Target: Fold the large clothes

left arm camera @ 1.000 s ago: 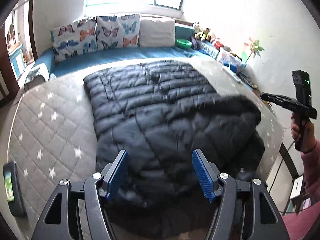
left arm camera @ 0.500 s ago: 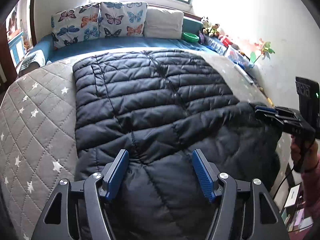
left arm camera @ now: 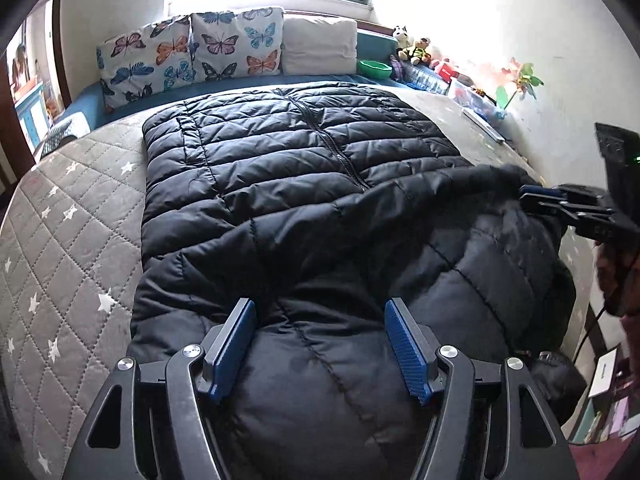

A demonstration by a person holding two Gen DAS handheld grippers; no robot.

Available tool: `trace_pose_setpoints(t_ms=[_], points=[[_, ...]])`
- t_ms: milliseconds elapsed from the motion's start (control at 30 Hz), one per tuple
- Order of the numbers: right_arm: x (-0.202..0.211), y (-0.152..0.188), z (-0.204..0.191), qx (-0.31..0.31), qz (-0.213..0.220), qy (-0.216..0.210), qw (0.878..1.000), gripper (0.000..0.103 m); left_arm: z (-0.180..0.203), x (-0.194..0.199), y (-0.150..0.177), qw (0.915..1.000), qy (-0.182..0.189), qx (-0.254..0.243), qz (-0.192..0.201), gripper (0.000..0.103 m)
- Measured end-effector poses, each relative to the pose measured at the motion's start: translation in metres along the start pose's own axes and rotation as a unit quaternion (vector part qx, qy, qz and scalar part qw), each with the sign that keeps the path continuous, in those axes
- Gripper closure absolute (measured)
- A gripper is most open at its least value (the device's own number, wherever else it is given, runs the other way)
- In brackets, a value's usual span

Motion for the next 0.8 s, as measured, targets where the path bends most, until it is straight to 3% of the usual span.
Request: trace_pose_setpoints(t_ms=[67,200,400,500,567,667,800], points=[[0.0,0.011,0.0,0.01,-0.009,0.024,1.0,0.073,0.004,0.003,0.004,1.0,-0.003,-0.004,0.002,0.032],[-0.009,0.033,0.015,-0.011,-0.023,0.012,1.0,0.073,0.011,0.011,0.008,0.9997,-0.006,-0.022,-0.003,0.031],[0.017,0.025,-0.001,0.01,-0.007,0.043,0.999,0.073,0.023,0.041,0.001,0.9995,0.022,-0.019,0.008,0.031],[0.032,0.019,-0.011,0.011,0.02,0.022,0.999,0.063,0.031,0.043,-0.004,0.9991,0.032,-0.023,0.013,0.031],[0.035,0.018,-0.015,0.014,0.031,0.013,0.999,0.048,0.037,0.037,-0.007,0.999,0.035,-0.027,0.006,0.031],[0.026,0.019,-0.017,0.023,0.023,0.027,0.999,0.046,0.046,0.026,-0.011,0.9985,0.042,-0.036,-0.003,0.031],[0.004,0.025,-0.002,-0.007,-0.023,0.022,0.999,0.046,0.05,0.021,-0.024,0.998,0.05,-0.039,-0.005,0.031]])
Point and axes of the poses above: each gripper's, at about its wrist camera, not at the fingertips, and x roughly against the way its jaws point, z to its right, y to its underside, the point moved 1 cm from there along -x, roughly the way its jaws point, and after that the axes turned 1 degree about -y, right-handed, at the moved point
